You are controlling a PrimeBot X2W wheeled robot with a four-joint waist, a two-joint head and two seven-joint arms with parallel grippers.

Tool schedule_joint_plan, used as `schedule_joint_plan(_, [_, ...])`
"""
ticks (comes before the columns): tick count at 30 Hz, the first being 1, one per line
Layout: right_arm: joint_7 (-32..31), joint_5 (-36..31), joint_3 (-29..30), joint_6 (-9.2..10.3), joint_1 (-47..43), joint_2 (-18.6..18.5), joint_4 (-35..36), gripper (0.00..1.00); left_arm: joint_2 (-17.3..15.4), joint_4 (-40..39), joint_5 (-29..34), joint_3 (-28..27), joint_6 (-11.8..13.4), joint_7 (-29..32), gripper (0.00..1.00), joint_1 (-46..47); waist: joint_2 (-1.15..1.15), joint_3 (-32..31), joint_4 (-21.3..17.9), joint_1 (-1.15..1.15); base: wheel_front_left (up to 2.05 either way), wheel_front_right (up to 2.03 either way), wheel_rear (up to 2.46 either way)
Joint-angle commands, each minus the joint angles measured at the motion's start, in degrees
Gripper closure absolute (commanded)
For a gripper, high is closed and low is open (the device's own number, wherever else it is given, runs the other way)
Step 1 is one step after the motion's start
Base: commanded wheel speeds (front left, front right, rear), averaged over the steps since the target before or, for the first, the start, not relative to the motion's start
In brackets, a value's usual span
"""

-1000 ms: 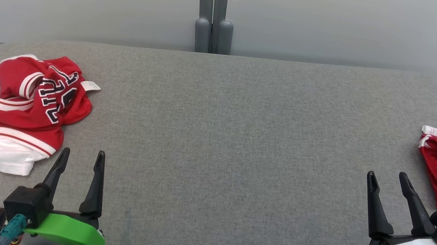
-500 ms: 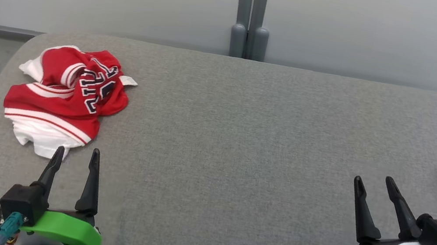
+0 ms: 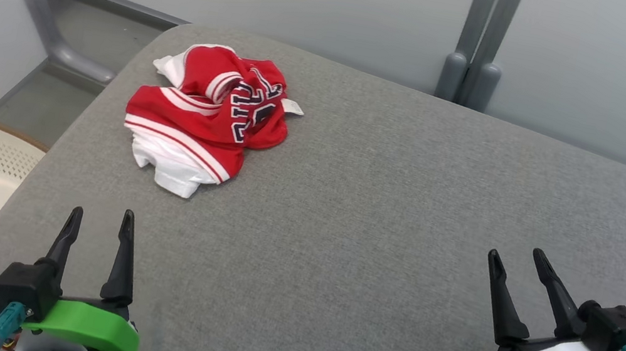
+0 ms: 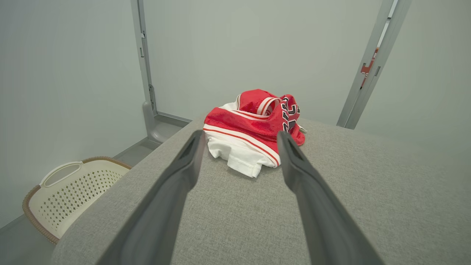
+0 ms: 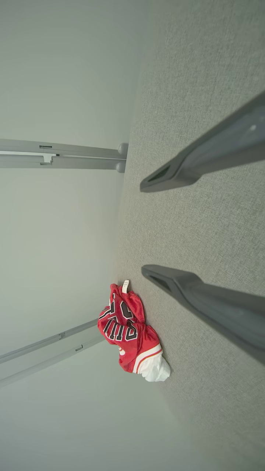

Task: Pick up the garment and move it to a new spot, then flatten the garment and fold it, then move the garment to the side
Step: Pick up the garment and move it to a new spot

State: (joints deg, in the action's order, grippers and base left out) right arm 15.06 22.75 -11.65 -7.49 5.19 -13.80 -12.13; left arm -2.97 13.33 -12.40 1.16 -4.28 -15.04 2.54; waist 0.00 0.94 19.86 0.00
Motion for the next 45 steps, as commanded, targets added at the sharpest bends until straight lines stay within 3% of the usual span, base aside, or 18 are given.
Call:
schedule_joint_plan(1, [0.15,0.11,-0.15,-0.01,0.85,-0.36,-0.16,0.0,0.01,-0.22,-0.04,-0.15,0.17,-0.19,0.0,0.17,0.0,0.69,4.05,0.0,0.0,0.0,0.0])
schedule_joint_plan(11, [0.15,0.23,-1.58,-0.01,1.76,-0.38,-0.66,0.0,-0.04,-0.46,-0.29,-0.83,0.34,-0.19,0.0,0.83,0.0,0.63,4.65,0.0,0.0,0.0,0.0])
schedule_joint_plan(17, [0.15,-0.1,-2.19,-0.01,2.46,-0.44,0.33,0.0,-2.42,-0.32,0.22,0.08,-0.93,1.48,0.0,5.04,0.0,1.67,2.67,0.0,0.0,0.0,0.0])
schedule_joint_plan(25, [0.15,-1.41,-1.72,-0.01,4.79,-0.35,3.41,0.0,-7.77,3.27,-4.77,0.13,-2.65,12.35,0.0,18.93,0.0,6.08,-1.57,0.0,0.0,0.0,0.0])
schedule_joint_plan(33, [0.15,-2.78,-2.94,-0.01,9.2,0.52,7.22,0.0,-14.37,13.65,-13.16,-0.57,-3.2,22.27,0.0,32.75,0.0,13.45,-8.64,0.0,0.0,0.0,0.0])
schedule_joint_plan(45, [0.15,-3.4,-2.98,-0.01,14.07,1.87,9.05,0.0,-24.46,30.15,-25.54,5.88,-3.24,31.88,0.0,43.22,0.0,21.87,-18.56,0.0,0.0,0.0,0.0])
